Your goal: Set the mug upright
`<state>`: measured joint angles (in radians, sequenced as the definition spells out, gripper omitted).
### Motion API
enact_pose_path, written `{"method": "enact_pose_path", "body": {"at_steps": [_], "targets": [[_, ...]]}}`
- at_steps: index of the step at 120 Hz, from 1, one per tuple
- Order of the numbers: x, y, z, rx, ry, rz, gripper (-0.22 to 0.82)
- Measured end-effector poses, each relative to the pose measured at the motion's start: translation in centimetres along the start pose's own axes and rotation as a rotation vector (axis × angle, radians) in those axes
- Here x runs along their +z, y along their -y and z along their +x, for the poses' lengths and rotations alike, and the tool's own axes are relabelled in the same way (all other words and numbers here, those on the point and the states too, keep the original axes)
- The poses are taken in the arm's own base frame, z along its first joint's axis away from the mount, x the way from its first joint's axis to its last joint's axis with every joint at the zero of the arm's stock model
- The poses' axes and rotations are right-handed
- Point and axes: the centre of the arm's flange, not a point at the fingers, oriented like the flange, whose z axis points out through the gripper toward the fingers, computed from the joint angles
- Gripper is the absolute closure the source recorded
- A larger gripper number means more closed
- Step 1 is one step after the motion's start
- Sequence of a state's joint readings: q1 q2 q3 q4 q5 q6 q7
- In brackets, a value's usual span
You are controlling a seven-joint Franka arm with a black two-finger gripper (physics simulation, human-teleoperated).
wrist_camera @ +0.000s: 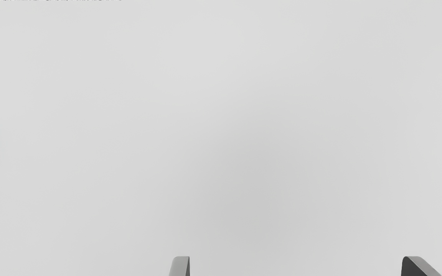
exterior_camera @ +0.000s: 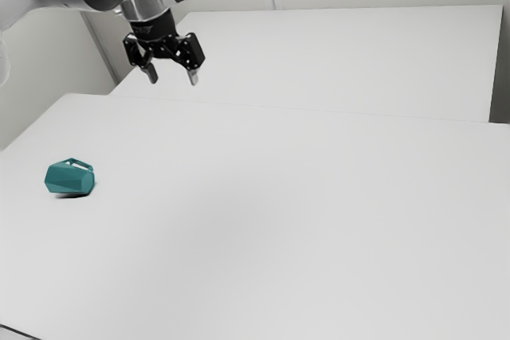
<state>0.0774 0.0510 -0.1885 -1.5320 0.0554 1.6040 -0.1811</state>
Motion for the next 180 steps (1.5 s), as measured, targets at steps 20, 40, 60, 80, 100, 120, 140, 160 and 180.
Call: {"method": "enact_pose_path", "body": {"at_steps": [20,40,60,80,100,120,140,160,180], "targets": [[-0.5,-1.0,-0.3,0.019,-0.012,-0.001,0.0],[-1.0,-1.6,-0.6,0.03,-0.022,-0.01,0.0],[-2.2,-1.0,-2.4,0.015,-0.042,-0.021,0.0],[0.8,4.2,-4.0,-0.116,0.021,-0.044,0.0],[4.3,12.5,-3.8,-0.267,0.054,-0.116,0.0],[6.4,16.5,-3.5,-0.262,0.045,-0.18,0.0],[9.9,21.6,-3.0,-0.213,0.044,-0.206,0.0],[13.0,26.7,-2.5,-0.142,0.023,-0.237,0.0],[15.5,33.0,-3.5,-0.092,0.001,-0.262,0.0]]}}
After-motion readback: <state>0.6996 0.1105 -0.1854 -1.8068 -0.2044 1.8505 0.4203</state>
